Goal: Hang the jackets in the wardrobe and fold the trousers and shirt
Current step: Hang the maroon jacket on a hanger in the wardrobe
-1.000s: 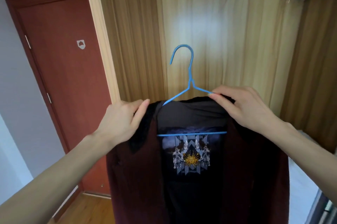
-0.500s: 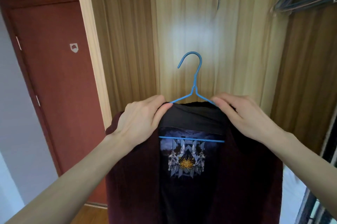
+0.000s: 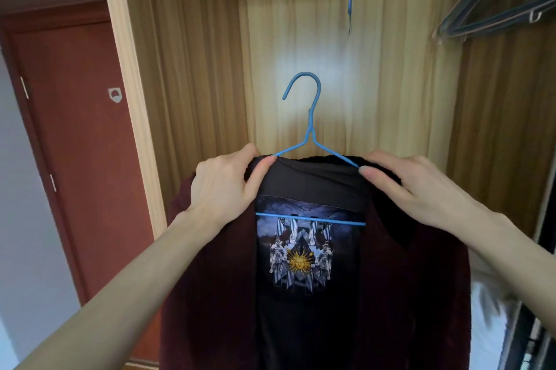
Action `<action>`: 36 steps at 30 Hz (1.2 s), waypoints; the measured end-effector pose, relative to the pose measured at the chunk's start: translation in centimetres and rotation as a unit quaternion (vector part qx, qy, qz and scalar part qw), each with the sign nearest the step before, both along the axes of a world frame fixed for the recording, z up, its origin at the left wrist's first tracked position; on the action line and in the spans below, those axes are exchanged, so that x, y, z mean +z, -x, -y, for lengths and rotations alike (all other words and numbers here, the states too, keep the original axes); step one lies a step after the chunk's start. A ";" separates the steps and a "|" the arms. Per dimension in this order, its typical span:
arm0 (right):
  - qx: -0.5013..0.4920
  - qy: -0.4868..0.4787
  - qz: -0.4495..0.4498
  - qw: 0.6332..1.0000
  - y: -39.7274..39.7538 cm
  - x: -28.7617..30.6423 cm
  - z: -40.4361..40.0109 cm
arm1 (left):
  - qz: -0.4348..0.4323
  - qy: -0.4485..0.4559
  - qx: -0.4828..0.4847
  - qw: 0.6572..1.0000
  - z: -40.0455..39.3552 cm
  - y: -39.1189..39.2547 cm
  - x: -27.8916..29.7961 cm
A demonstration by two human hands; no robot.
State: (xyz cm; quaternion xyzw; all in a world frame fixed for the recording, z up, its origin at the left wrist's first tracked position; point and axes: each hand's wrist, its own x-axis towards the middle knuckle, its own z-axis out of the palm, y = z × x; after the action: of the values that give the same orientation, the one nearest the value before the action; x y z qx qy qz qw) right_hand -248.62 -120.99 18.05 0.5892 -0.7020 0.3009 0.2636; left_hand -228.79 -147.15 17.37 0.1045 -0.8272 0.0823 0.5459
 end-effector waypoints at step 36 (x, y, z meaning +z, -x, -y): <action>-0.326 0.168 -0.159 0.917 3.5 24.6 14.9 | -0.005 -0.133 -0.184 0.974 13.1 17.2 19.8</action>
State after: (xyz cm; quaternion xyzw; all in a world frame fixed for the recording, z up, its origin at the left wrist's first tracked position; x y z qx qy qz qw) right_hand -252.14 -135.86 42.62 0.3151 -0.7429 0.2143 0.5504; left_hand -245.97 -160.27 37.14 0.0224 -0.8332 -0.1315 0.5366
